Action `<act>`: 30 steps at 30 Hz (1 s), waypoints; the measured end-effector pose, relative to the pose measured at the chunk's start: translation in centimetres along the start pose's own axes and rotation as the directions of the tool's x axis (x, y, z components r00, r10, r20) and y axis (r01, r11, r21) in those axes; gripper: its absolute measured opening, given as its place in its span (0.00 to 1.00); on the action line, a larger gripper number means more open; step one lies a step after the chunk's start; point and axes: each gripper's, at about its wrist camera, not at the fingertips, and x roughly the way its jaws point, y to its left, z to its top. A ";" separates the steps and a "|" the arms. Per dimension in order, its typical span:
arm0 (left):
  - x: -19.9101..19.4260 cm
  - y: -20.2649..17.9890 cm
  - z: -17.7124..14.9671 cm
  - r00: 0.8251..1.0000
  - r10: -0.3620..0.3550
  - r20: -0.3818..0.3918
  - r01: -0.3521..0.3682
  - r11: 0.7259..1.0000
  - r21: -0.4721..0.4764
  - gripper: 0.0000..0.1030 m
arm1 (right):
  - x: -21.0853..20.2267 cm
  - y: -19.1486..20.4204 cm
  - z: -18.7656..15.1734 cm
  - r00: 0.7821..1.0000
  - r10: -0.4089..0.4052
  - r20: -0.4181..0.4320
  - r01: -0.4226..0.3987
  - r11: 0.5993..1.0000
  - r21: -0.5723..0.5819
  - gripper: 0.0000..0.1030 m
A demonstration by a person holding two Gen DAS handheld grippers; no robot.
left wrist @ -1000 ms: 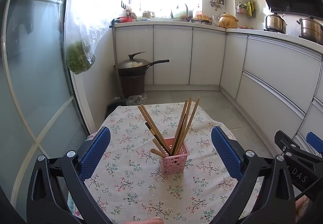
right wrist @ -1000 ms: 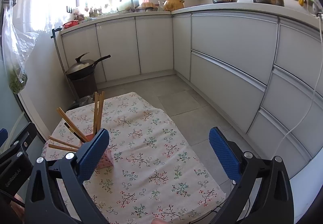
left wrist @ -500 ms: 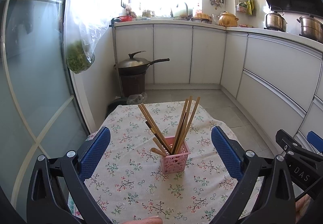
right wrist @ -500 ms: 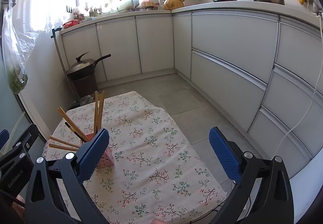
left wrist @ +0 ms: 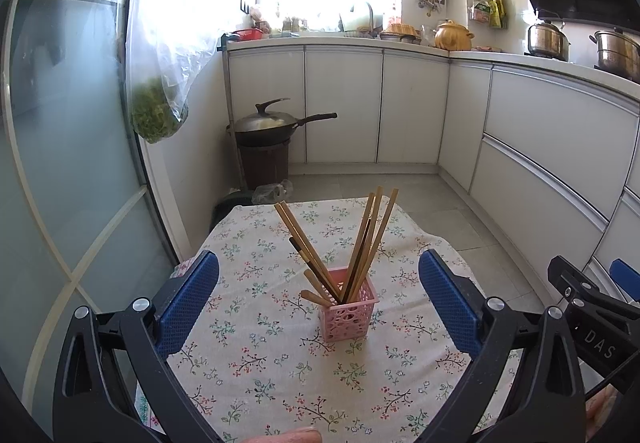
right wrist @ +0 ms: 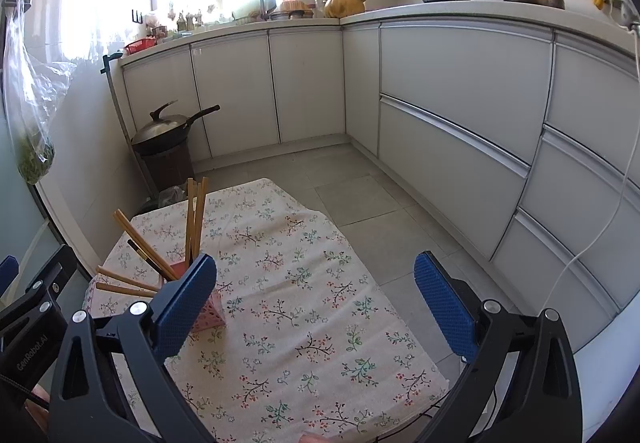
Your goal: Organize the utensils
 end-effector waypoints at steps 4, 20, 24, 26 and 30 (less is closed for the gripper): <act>0.2 0.2 -0.2 1.000 0.001 -0.003 -0.001 1.000 0.002 0.93 | 0.1 -0.1 -0.1 1.000 0.001 -0.004 -0.001 1.000 0.001 0.94; 0.4 0.5 -0.3 1.000 0.003 -0.008 -0.003 1.000 0.001 0.93 | 0.3 -0.2 -0.1 1.000 0.003 -0.009 -0.003 1.000 -0.004 0.94; 0.5 0.5 -0.3 1.000 0.004 -0.010 -0.004 1.000 0.000 0.93 | 0.3 -0.2 -0.1 1.000 0.004 -0.010 -0.004 1.000 -0.008 0.94; 0.5 0.7 -0.5 1.000 0.004 -0.011 -0.004 1.000 0.001 0.93 | 0.3 -0.1 -0.1 1.000 0.004 -0.011 -0.004 1.000 -0.007 0.94; 0.6 0.6 -0.5 1.000 0.005 -0.014 -0.005 1.000 0.003 0.93 | 0.4 -0.2 -0.1 1.000 0.007 -0.016 -0.007 1.000 -0.008 0.94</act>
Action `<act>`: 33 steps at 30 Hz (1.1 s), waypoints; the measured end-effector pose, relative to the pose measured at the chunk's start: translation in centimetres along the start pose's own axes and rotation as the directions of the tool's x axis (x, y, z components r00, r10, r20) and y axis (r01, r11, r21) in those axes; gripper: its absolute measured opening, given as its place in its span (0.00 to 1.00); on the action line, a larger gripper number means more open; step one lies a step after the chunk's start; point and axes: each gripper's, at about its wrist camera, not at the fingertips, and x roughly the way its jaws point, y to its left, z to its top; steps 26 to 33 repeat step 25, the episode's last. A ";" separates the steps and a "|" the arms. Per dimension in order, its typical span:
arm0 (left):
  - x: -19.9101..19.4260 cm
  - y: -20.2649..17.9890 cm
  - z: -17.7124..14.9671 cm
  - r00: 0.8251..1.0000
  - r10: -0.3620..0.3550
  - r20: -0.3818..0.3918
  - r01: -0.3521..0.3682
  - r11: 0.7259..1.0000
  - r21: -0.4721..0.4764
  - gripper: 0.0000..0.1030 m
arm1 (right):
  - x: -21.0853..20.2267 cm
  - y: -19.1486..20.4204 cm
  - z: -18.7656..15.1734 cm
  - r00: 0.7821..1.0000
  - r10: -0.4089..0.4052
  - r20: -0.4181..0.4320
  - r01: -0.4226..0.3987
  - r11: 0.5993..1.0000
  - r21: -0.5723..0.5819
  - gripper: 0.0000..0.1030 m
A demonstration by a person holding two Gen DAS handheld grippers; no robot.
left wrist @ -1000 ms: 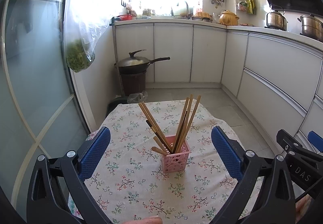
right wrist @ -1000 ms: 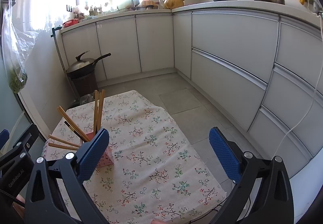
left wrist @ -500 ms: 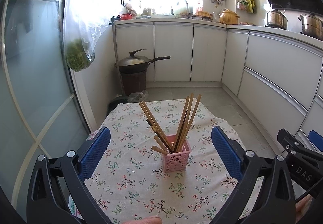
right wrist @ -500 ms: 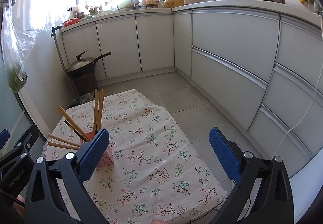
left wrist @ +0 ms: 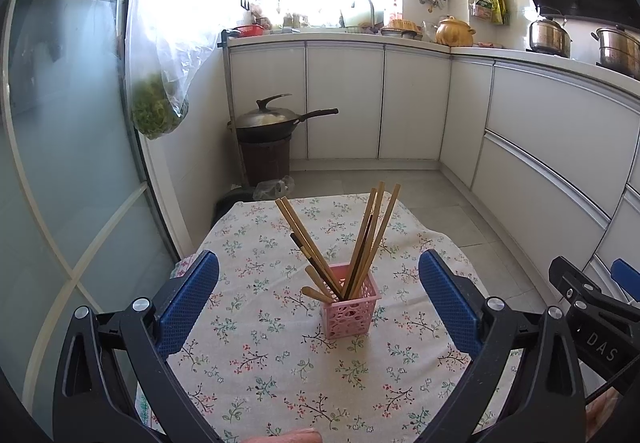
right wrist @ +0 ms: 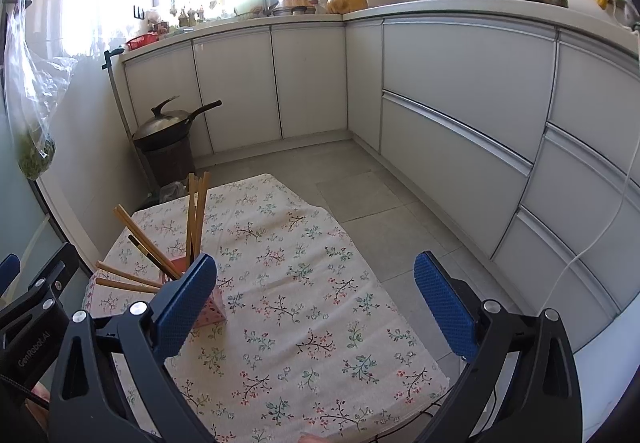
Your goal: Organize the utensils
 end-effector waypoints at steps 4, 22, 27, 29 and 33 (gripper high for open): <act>0.0 -0.1 -0.1 1.000 -0.002 0.003 0.002 1.000 0.008 0.93 | 0.0 0.0 0.0 1.000 0.004 -0.003 -0.004 1.000 0.001 0.94; -0.9 -0.6 0.2 0.999 -0.025 0.042 0.024 1.000 0.014 0.93 | 0.2 0.0 -0.1 1.000 0.005 -0.009 -0.005 1.000 0.005 0.94; -0.9 -0.4 0.4 0.999 -0.024 0.036 0.024 1.000 0.005 0.93 | 0.2 -0.1 -0.1 1.000 0.004 -0.011 -0.004 1.000 0.008 0.94; -0.9 -0.4 0.4 0.999 -0.024 0.036 0.024 1.000 0.005 0.93 | 0.2 -0.1 -0.1 1.000 0.004 -0.011 -0.004 1.000 0.008 0.94; -0.9 -0.4 0.4 0.999 -0.024 0.036 0.024 1.000 0.005 0.93 | 0.2 -0.1 -0.1 1.000 0.004 -0.011 -0.004 1.000 0.008 0.94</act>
